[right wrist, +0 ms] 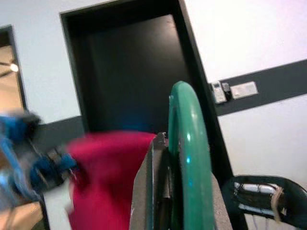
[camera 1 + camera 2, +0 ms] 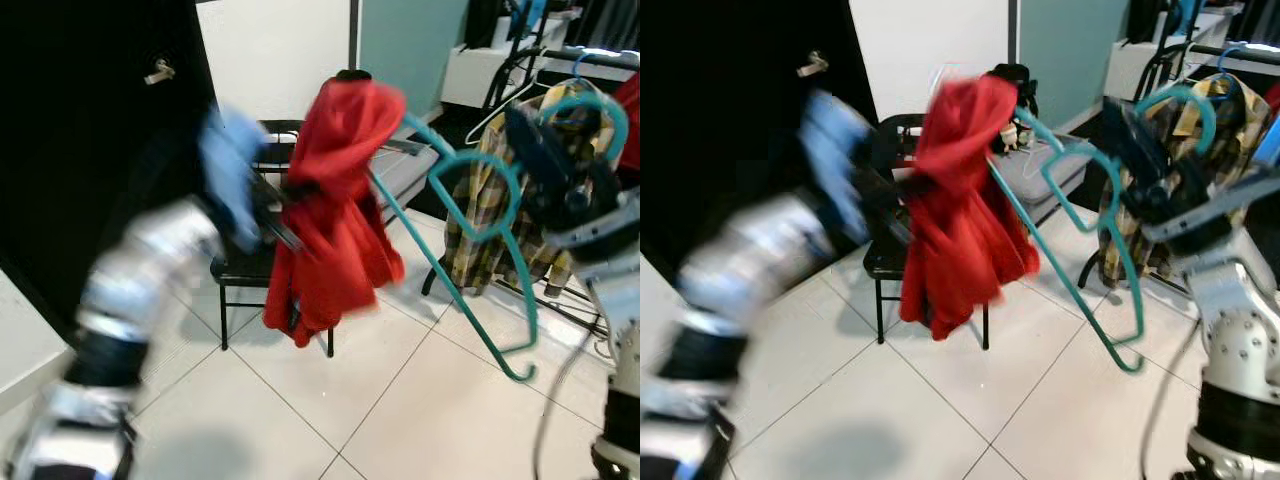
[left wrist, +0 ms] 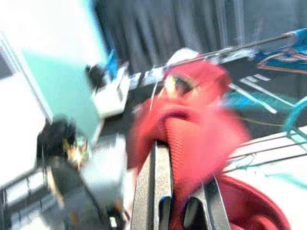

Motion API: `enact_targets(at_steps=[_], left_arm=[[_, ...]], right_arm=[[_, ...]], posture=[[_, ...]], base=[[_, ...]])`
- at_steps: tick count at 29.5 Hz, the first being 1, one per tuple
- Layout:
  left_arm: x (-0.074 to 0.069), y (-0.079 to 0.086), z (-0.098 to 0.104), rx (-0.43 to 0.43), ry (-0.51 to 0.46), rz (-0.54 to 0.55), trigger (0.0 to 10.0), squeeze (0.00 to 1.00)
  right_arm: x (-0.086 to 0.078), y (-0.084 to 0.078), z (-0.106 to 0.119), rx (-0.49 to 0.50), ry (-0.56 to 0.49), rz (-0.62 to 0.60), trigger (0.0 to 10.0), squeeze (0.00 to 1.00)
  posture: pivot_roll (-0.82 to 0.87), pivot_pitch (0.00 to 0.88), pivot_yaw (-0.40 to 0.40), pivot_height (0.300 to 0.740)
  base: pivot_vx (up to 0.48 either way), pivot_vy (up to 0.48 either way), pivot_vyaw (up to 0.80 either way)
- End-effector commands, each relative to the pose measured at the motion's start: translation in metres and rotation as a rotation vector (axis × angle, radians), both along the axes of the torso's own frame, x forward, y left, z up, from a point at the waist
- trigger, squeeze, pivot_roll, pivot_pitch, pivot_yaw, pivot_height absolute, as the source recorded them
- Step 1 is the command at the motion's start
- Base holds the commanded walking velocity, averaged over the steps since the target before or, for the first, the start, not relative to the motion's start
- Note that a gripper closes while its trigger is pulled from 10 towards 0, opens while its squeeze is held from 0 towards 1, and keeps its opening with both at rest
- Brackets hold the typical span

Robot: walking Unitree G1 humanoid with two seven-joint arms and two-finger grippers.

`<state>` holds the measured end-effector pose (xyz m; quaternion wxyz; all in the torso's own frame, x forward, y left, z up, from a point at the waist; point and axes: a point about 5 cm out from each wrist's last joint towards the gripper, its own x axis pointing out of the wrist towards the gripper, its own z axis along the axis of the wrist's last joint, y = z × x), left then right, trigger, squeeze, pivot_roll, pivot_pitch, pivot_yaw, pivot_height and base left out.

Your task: Hang hanger

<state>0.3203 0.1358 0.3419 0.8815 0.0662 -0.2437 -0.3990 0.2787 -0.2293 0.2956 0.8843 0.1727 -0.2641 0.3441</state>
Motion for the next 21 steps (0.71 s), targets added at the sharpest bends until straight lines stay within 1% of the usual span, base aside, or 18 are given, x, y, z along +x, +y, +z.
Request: enact_targets(at_steps=[1, 2, 3, 4, 5, 6, 7, 8, 9, 13, 14, 15, 16, 17, 18, 19, 20, 21], left_arm=[[0.0, 0.001, -0.003, 0.025, 0.008, -0.033, 0.0, 0.0], [0.0, 0.001, -0.003, 0.025, 0.008, -0.033, 0.0, 0.0], [0.0, 0.006, 0.004, 0.035, -0.015, -0.033, 0.0, 0.0], [0.0, 0.009, 0.01, 0.046, -0.031, -0.034, 1.1, 0.0], [0.0, 0.011, 0.013, 0.069, -0.042, -0.029, 1.6, 0.0], [0.0, 0.011, 0.013, 0.069, -0.042, -0.029, 1.6, 0.0], [-0.001, 0.012, 0.015, 0.092, -0.046, -0.035, 1.6, 0.0], [-0.001, 0.012, 0.015, 0.092, -0.046, -0.035, 1.6, 0.0], [-0.002, 0.013, 0.016, 0.114, -0.046, -0.042, 1.6, 0.0], [-0.006, 0.013, 0.02, 0.171, -0.043, -0.105, 2.0, 0.0], [-0.004, 0.012, 0.024, 0.198, -0.044, -0.122, 2.4, 0.0], [-0.004, 0.012, 0.024, 0.198, -0.044, -0.122, 2.4, 0.0], [-0.002, 0.013, 0.027, 0.225, -0.045, -0.136, 2.6, 0.0], [0.001, 0.012, 0.029, 0.269, -0.047, -0.147, 3.5, 0.0], [0.004, 0.012, 0.03, 0.303, -0.049, -0.156, 3.5, 0.0], [0.006, 0.01, 0.031, 0.349, -0.049, -0.17, 6.7, 0.0], [0.006, 0.01, 0.031, 0.349, -0.049, -0.17, 6.7, 0.0], [0.009, 0.009, 0.031, 0.392, -0.048, -0.183, 8.7, 0.0]], right_arm=[[-0.001, 0.005, 0.0, -0.034, -0.009, 0.007, 10.0, 0.0], [-0.001, 0.005, 0.0, -0.034, -0.009, 0.007, 10.0, 0.0], [0.0, 0.006, -0.006, -0.06, 0.016, -0.006, 10.0, 0.0], [0.002, 0.009, -0.013, -0.095, 0.044, -0.015, 10.0, 0.0], [0.003, 0.013, -0.019, -0.126, 0.07, -0.008, 10.0, 0.0], [0.003, 0.013, -0.019, -0.126, 0.07, -0.008, 10.0, 0.0], [0.003, 0.019, -0.026, -0.148, 0.09, 0.013, 10.0, 0.0], [0.003, 0.019, -0.026, -0.148, 0.09, 0.013, 10.0, 0.0], [0.004, 0.024, -0.03, -0.159, 0.102, 0.032, 10.0, 0.0], [0.006, 0.038, -0.035, -0.192, 0.111, 0.094, 10.0, 0.0], [0.005, 0.044, -0.034, -0.205, 0.108, 0.128, 10.0, 0.0], [0.005, 0.044, -0.034, -0.205, 0.108, 0.128, 10.0, 0.0], [0.004, 0.048, -0.034, -0.218, 0.104, 0.152, 10.0, 0.0], [0.002, 0.053, -0.035, -0.232, 0.098, 0.186, 10.0, 0.0], [0.0, 0.056, -0.036, -0.242, 0.095, 0.208, 10.0, 0.0], [-0.002, 0.059, -0.036, -0.247, 0.085, 0.235, 10.0, 0.0], [-0.002, 0.059, -0.036, -0.247, 0.085, 0.235, 10.0, 0.0], [-0.005, 0.062, -0.037, -0.248, 0.076, 0.261, 10.0, 0.0]], posture=[[-0.09, 0.0, 0.058, 0.74], [-0.09, 0.0, 0.058, 0.74], [-0.09, 0.0, 0.06, 0.74], [-0.09, 0.0, 0.059, 0.74], [-0.08, 0.0, 0.052, 0.74], [-0.08, 0.0, 0.052, 0.74], [-0.07, 0.0, 0.049, 0.74], [-0.07, 0.0, 0.049, 0.74], [-0.06, 0.0, 0.048, 0.74], [-0.06, 0.0, 0.046, 0.74], [-0.07, 0.0, 0.053, 0.74], [-0.07, 0.0, 0.053, 0.74], [-0.07, 0.0, 0.055, 0.74], [-0.07, 0.0, 0.066, 0.74], [-0.07, 0.0, 0.066, 0.74], [-0.07, 0.0, 0.082, 0.74], [-0.07, 0.0, 0.082, 0.74], [-0.07, 0.0, 0.086, 0.74]], base=[[0.0, 0.0, 0.0], [0.0, 0.0, 0.0], [0.0, 0.0, 0.0], [0.0, 0.0, 0.0], [0.0, 0.0, 0.0], [0.0, 0.0, 0.0], [0.0, 0.0, 0.0], [0.0, 0.0, 0.0], [0.0, 0.0, 0.0], [0.0, 0.0, 0.0], [0.0, 0.0, 0.0], [0.0, 0.0, 0.0], [0.0, 0.0, 0.0], [0.0, 0.0, 0.0], [0.0, 0.0, 0.0], [0.0, 0.0, 0.0], [0.0, 0.0, 0.0], [0.0, 0.0, 0.0]])
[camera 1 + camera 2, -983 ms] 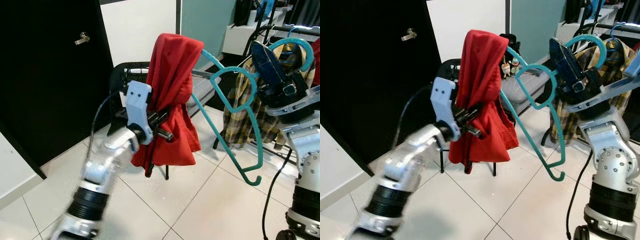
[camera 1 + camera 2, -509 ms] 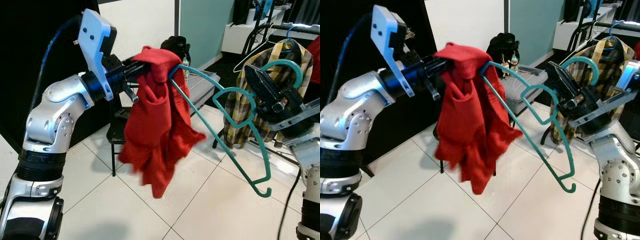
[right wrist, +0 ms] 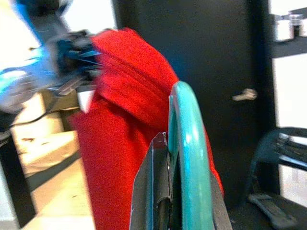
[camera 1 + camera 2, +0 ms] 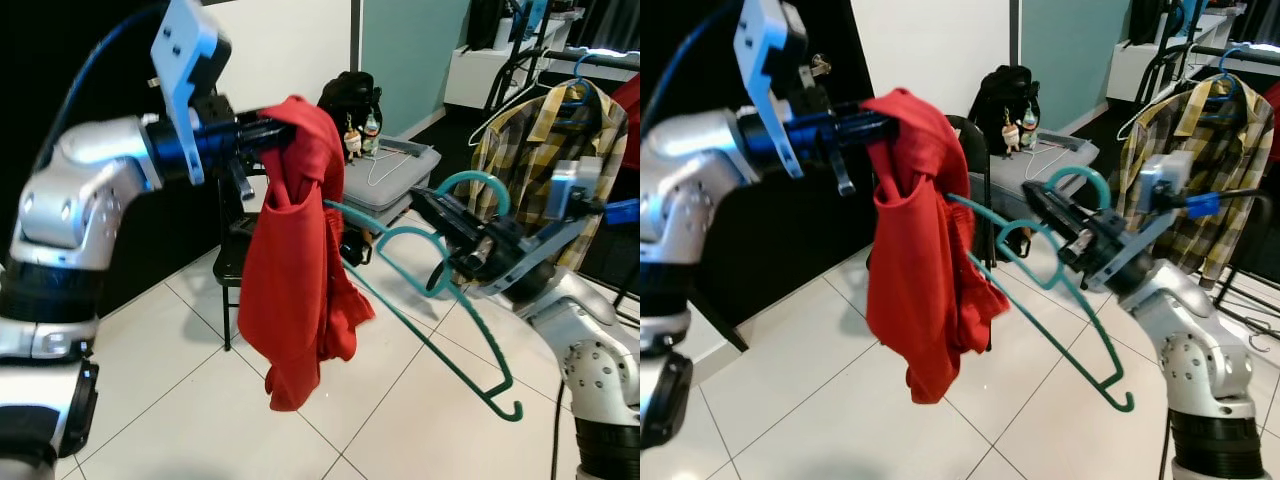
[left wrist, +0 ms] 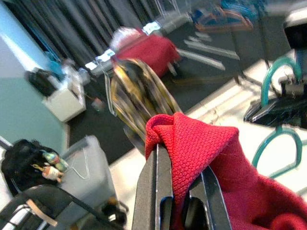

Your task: Hang hanger

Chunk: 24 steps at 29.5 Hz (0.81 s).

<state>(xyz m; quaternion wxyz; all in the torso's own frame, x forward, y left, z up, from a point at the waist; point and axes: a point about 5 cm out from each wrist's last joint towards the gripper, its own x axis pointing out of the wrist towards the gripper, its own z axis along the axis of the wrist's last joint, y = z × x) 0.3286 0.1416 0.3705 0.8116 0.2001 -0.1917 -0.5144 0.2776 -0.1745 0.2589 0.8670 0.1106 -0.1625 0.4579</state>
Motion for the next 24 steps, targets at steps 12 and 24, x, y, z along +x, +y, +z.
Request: enact_targets(at_steps=[12, 24], left_arm=[[0.005, 0.018, 0.001, 0.46, -0.116, 0.002, 10.0, 0.0], [-0.012, 0.008, -0.007, 0.634, -0.152, -0.229, 10.0, 0.0]], right_arm=[[-0.017, 0.016, -0.007, -0.09, -0.009, 0.251, 10.0, 0.0], [-0.012, 0.009, 0.0, -0.105, -0.031, 0.268, 10.0, 0.0]], posture=[[-0.05, 0.0, 0.082, 0.74], [-0.03, 0.0, 0.065, 0.74]], base=[[0.0, 0.0, 0.0], [0.0, 0.0, 0.0]])
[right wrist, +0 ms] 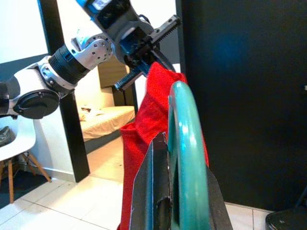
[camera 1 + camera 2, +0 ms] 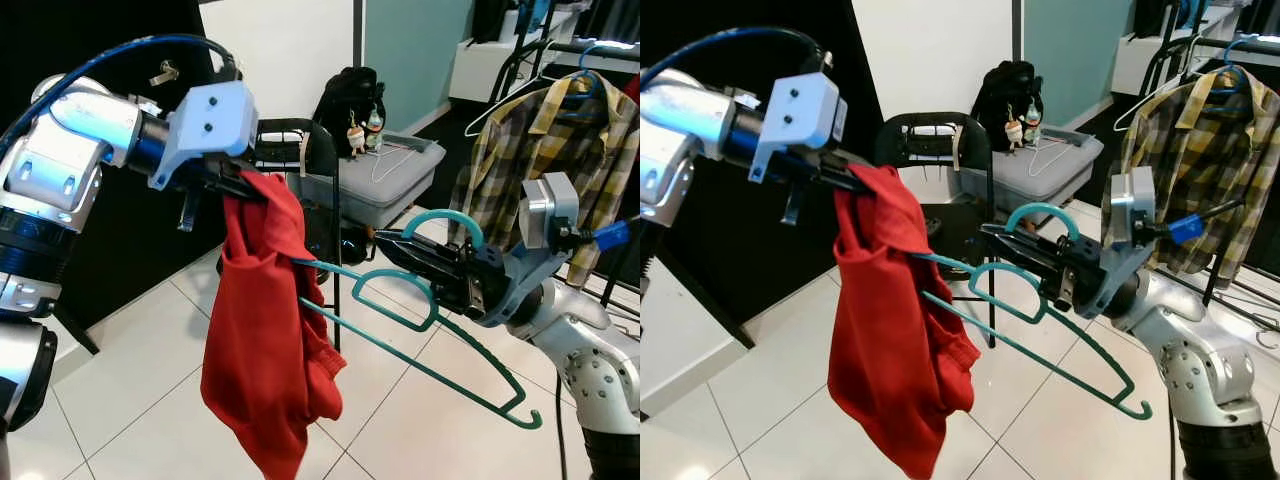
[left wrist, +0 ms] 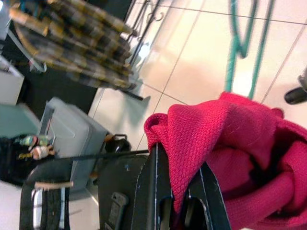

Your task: Hang hanger

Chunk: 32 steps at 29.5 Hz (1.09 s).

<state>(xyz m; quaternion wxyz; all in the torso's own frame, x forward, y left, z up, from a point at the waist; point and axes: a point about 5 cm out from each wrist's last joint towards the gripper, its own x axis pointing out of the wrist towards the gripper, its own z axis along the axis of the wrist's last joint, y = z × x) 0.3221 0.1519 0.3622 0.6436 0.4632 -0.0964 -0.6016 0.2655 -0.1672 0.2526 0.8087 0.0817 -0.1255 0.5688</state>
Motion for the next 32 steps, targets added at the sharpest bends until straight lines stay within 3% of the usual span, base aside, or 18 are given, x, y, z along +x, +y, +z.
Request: enact_targets(at_steps=[1, 4, 9, 11, 16, 21, 26, 28, 32], left_arm=[[-0.011, -0.011, 0.0, -0.006, 0.029, -0.114, 10.0, 0.0], [-0.017, -0.024, -0.003, -0.018, 0.04, -0.189, 10.0, 0.0], [-0.018, -0.032, -0.003, -0.038, 0.028, -0.222, 10.0, 0.0], [-0.019, -0.051, 0.0, -0.106, -0.035, -0.271, 10.0, 0.0], [-0.011, -0.065, -0.001, -0.11, -0.16, -0.253, 10.0, 0.0], [0.006, -0.042, -0.006, 0.049, -0.257, -0.113, 10.0, 0.0], [0.01, -0.025, -0.009, 0.114, -0.253, -0.052, 10.0, 0.0], [0.012, -0.015, -0.016, 0.195, -0.245, -0.02, 10.0, 0.0], [0.016, 0.001, -0.023, 0.258, -0.216, 0.04, 10.0, 0.0]], right_arm=[[0.001, 0.004, 0.006, 0.001, -0.027, 0.035, 10.0, 0.0], [0.004, 0.01, 0.005, -0.004, -0.029, 0.048, 10.0, 0.0], [0.007, 0.015, 0.003, -0.013, -0.028, 0.048, 10.0, 0.0], [0.012, 0.025, 0.0, -0.027, -0.025, 0.05, 10.0, 0.0], [0.01, 0.043, -0.005, -0.038, -0.022, 0.111, 10.0, 0.0], [0.005, 0.043, -0.01, -0.066, -0.015, 0.146, 10.0, 0.0], [0.004, 0.035, -0.009, -0.066, -0.017, 0.143, 10.0, 0.0], [0.002, 0.031, -0.008, -0.066, -0.022, 0.146, 10.0, 0.0], [0.004, 0.021, -0.005, -0.072, -0.031, 0.122, 10.0, 0.0]], posture=[[-0.03, 0.0, 0.065, 0.74], [-0.03, 0.0, 0.063, 0.74], [-0.03, 0.0, 0.062, 0.74], [-0.04, 0.0, 0.063, 0.74], [-0.05, 0.0, 0.072, 0.74], [-0.05, 0.0, 0.073, 0.74], [-0.05, 0.0, 0.069, 0.74], [-0.05, 0.0, 0.069, 0.74], [-0.05, 0.0, 0.065, 0.74]], base=[[0.0, 0.0, 0.0], [0.0, 0.0, 0.0], [0.0, 0.0, 0.0], [0.0, 0.0, 0.0], [0.0, 0.0, 0.0], [0.0, 0.0, 0.0], [0.0, 0.0, 0.0], [0.0, 0.0, 0.0], [0.0, 0.0, 0.0]])
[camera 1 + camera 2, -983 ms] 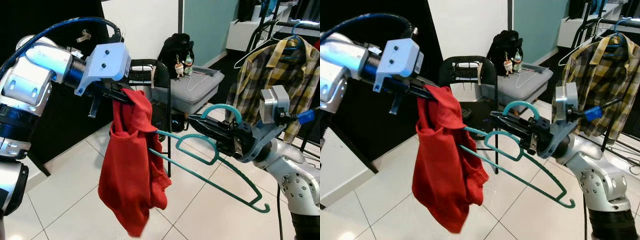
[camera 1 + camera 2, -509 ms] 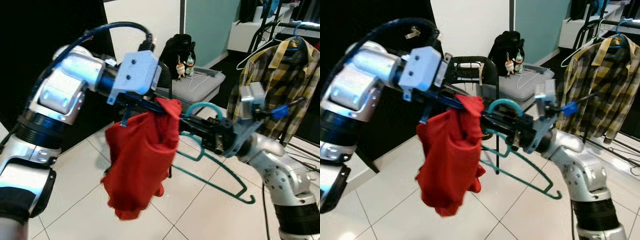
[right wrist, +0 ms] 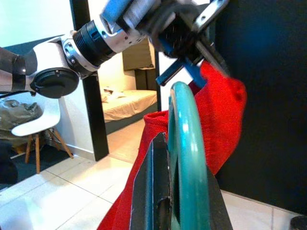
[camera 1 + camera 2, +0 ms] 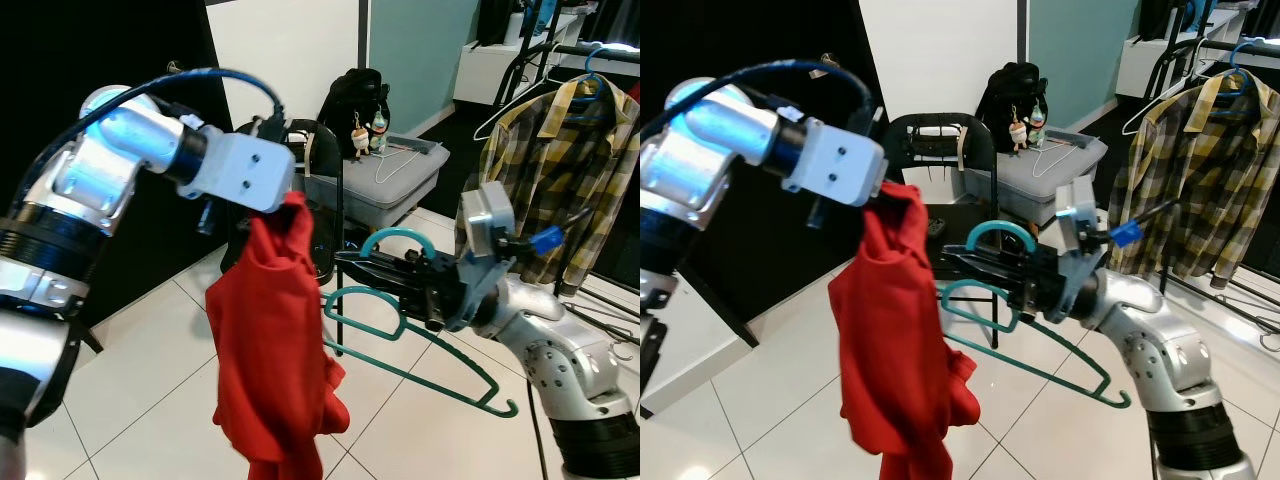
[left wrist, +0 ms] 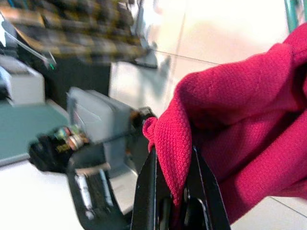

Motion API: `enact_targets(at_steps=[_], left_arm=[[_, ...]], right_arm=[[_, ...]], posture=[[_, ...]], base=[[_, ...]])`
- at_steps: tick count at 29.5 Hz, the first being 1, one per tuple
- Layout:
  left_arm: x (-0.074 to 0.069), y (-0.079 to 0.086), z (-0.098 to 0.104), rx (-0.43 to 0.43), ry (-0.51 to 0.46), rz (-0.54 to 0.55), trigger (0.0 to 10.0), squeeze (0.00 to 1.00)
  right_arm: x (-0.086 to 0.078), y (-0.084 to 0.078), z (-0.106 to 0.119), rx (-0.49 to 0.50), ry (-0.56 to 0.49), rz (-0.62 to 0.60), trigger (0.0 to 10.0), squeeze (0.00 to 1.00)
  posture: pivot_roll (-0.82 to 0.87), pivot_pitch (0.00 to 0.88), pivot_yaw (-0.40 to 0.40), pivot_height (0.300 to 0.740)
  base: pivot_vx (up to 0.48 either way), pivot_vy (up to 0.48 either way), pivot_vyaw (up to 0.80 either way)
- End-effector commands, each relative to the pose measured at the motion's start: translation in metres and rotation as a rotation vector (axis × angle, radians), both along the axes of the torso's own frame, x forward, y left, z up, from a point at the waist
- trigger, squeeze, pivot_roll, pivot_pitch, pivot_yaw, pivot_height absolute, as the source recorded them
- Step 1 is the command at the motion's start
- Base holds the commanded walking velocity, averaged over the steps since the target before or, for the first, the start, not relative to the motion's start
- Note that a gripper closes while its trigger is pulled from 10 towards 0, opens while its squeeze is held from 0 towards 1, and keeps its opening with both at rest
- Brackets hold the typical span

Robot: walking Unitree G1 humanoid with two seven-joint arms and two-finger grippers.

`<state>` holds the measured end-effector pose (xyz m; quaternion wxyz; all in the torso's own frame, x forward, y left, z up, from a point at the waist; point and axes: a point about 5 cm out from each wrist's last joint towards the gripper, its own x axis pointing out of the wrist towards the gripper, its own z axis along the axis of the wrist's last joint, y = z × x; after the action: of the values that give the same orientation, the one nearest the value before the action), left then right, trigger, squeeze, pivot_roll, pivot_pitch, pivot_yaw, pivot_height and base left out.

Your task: Hang hanger

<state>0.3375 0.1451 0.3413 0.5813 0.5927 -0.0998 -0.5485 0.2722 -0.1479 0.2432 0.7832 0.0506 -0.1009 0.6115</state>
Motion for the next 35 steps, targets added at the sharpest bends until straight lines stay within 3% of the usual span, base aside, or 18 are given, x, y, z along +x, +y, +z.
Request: enact_targets(at_steps=[1, 4, 5, 7, 11, 13, 17, 18, 19, 20, 21, 23, 28, 35], left_arm=[[0.002, 0.009, -0.002, 0.052, 0.001, 0.036, 10.0, 0.0], [0.002, 0.013, -0.002, 0.063, 0.006, 0.049, 10.0, 0.0], [0.004, 0.023, -0.004, 0.123, 0.005, 0.098, 10.0, 0.0], [0.005, 0.03, -0.007, 0.17, -0.001, 0.127, 10.0, 0.0], [0.007, 0.029, -0.009, 0.188, -0.027, 0.124, 10.0, 0.0], [0.01, 0.017, -0.011, 0.183, -0.099, 0.084, 10.0, 0.0], [0.01, 0.003, -0.01, 0.155, -0.154, 0.024, 10.0, 0.0], [0.006, -0.013, -0.008, 0.108, -0.176, -0.053, 10.0, 0.0], [0.006, -0.013, -0.008, 0.108, -0.176, -0.053, 10.0, 0.0], [0.001, -0.025, -0.007, 0.066, -0.186, -0.118, 10.0, 0.0], [0.001, -0.025, -0.007, 0.066, -0.186, -0.118, 10.0, 0.0], [-0.009, -0.042, -0.008, 0.021, -0.162, -0.213, 10.0, 0.0], [-0.01, -0.042, -0.009, 0.027, -0.15, -0.217, 10.0, 0.0], [0.007, -0.023, -0.007, 0.025, -0.183, -0.08, 10.0, 0.0]], right_arm=[[-0.003, 0.001, 0.004, 0.012, -0.021, 0.023, 10.0, 0.0], [-0.002, -0.001, 0.004, 0.011, -0.021, 0.009, 10.0, 0.0], [-0.001, -0.011, 0.004, 0.007, -0.023, -0.028, 10.0, 0.0], [-0.001, -0.018, 0.005, 0.003, -0.024, -0.045, 10.0, 0.0], [-0.003, -0.02, 0.005, -0.002, -0.024, -0.045, 10.0, 0.0], [-0.005, -0.017, 0.003, -0.018, -0.014, -0.015, 10.0, 0.0], [-0.006, -0.013, 0.001, -0.027, -0.008, 0.003, 10.0, 0.0], [-0.006, -0.008, -0.001, -0.029, -0.003, 0.009, 10.0, 0.0], [-0.006, -0.008, -0.001, -0.029, -0.003, 0.009, 10.0, 0.0], [-0.004, -0.004, -0.003, -0.031, 0.0, 0.011, 10.0, 0.0], [-0.004, -0.004, -0.003, -0.031, 0.0, 0.011, 10.0, 0.0], [0.002, 0.001, -0.006, -0.046, 0.002, -0.029, 10.0, 0.0], [0.006, 0.0, -0.006, -0.053, 0.0, -0.067, 10.0, 0.0], [0.012, -0.012, -0.005, -0.091, -0.011, -0.185, 10.0, 0.0]], posture=[[-0.05, 0.0, 0.065, 0.74], [-0.05, 0.0, 0.064, 0.74], [-0.05, 0.0, 0.067, 0.74], [-0.05, 0.0, 0.068, 0.74], [-0.05, 0.0, 0.071, 0.74], [-0.05, 0.0, 0.073, 0.74], [-0.05, 0.0, 0.072, 0.74], [-0.05, 0.0, 0.071, 0.74], [-0.05, 0.0, 0.071, 0.74], [-0.05, 0.0, 0.072, 0.74], [-0.05, 0.0, 0.072, 0.74], [-0.05, 0.0, 0.076, 0.74], [-0.05, 0.0, 0.078, 0.74], [-0.06, 0.0, 0.084, 0.74]], base=[[0.0, 0.0, 0.0], [0.0, 0.0, 0.0], [0.0, 0.0, 0.0], [0.0, 0.0, 0.0], [0.0, 0.0, 0.0], [0.0, 0.0, 0.0], [0.0, 0.0, 0.0], [0.0, 0.0, 0.0], [0.0, 0.0, 0.0], [0.0, 0.0, 0.0], [0.0, 0.0, 0.0], [0.0, 0.0, 0.0], [0.0, 0.0, 0.0], [0.0, 0.0, 0.0]])
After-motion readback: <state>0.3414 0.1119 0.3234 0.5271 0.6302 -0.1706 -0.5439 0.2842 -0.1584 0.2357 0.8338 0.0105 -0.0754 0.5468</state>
